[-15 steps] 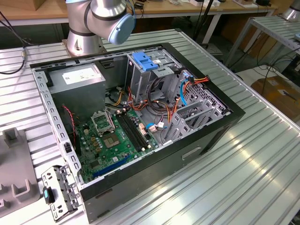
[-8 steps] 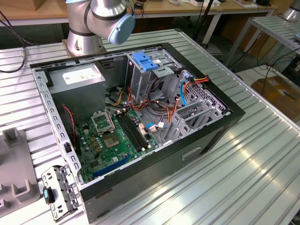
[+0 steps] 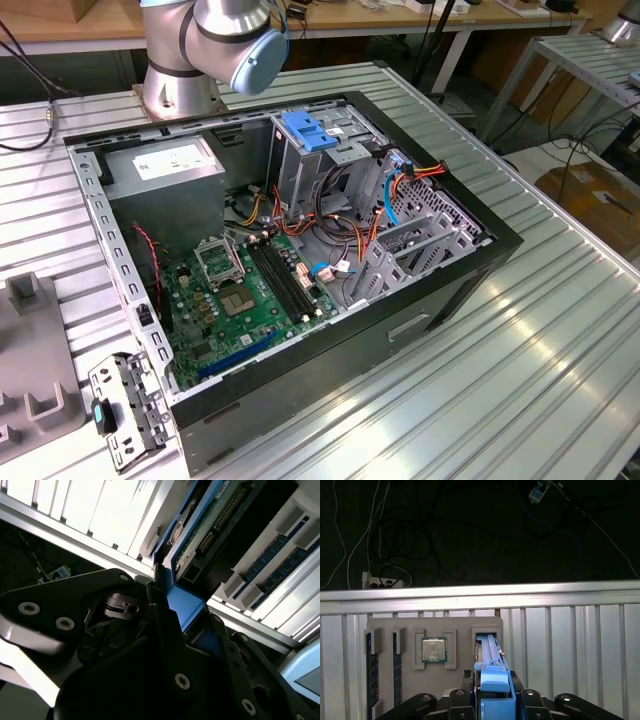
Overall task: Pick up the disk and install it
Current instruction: 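Pick up the disk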
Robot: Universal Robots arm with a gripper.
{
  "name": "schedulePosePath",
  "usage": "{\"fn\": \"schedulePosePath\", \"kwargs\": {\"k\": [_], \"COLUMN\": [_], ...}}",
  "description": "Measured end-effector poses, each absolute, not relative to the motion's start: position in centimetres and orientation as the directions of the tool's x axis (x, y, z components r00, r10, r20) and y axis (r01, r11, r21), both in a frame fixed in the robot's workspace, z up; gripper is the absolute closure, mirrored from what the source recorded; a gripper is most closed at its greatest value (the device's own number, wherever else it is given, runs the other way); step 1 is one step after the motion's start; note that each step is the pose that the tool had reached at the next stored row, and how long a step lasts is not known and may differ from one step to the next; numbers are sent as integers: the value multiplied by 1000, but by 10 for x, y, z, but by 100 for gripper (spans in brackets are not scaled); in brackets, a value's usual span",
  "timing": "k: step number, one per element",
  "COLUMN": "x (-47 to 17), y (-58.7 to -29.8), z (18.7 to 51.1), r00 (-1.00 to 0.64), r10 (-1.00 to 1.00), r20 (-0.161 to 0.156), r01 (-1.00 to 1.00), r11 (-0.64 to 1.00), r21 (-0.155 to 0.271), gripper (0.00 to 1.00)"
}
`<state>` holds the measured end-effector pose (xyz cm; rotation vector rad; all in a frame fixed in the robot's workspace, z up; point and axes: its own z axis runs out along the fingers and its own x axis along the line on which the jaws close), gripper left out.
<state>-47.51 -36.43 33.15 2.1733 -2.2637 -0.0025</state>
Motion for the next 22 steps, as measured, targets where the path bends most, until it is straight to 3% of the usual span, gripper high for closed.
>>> {"fn": "schedulePosePath", "kwargs": {"k": [22], "x": [-475], "y": [-364], "z": [357], "r00": [-41], "r10": [-999], "r20": [2], "r01": [-999], "r11": [41], "r21": [4], "gripper": [63]}}
